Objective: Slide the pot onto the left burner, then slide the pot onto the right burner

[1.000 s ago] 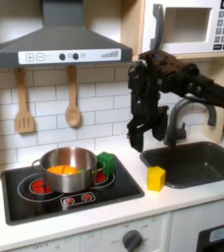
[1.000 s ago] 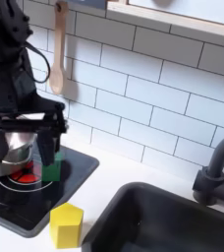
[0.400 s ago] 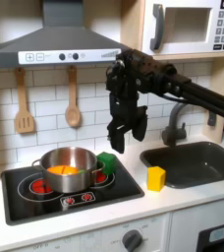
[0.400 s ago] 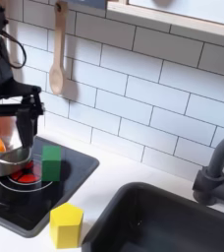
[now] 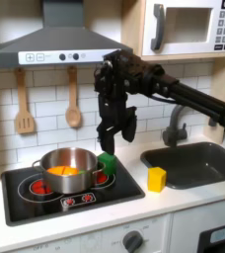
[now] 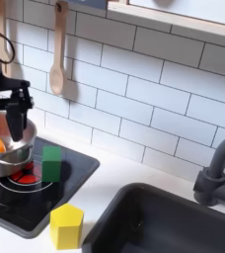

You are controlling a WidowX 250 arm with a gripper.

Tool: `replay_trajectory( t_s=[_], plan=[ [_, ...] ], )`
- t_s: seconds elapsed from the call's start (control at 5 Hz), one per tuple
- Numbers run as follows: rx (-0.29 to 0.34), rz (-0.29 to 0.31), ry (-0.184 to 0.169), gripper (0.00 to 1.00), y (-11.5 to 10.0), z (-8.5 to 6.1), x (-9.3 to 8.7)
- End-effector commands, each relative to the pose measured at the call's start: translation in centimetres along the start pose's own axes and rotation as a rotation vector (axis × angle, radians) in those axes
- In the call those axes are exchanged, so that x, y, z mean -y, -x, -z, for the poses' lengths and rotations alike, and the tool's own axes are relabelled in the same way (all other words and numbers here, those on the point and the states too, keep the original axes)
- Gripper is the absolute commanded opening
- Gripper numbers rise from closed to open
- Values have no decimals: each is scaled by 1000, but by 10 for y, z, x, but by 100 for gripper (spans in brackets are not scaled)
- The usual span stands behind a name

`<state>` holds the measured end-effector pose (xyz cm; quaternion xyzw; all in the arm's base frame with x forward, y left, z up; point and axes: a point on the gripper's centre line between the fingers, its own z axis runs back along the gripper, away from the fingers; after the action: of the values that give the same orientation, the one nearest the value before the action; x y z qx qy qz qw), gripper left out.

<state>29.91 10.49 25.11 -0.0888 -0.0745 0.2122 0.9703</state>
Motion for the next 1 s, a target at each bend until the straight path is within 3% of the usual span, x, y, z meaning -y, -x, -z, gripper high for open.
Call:
replay_trajectory(
  t_s=[0.0,0.8],
  plan=[
    [3,-38,-8,100,-14,0,-13],
    [-12,-124,-53,100,-41,10,-45]
  ],
)
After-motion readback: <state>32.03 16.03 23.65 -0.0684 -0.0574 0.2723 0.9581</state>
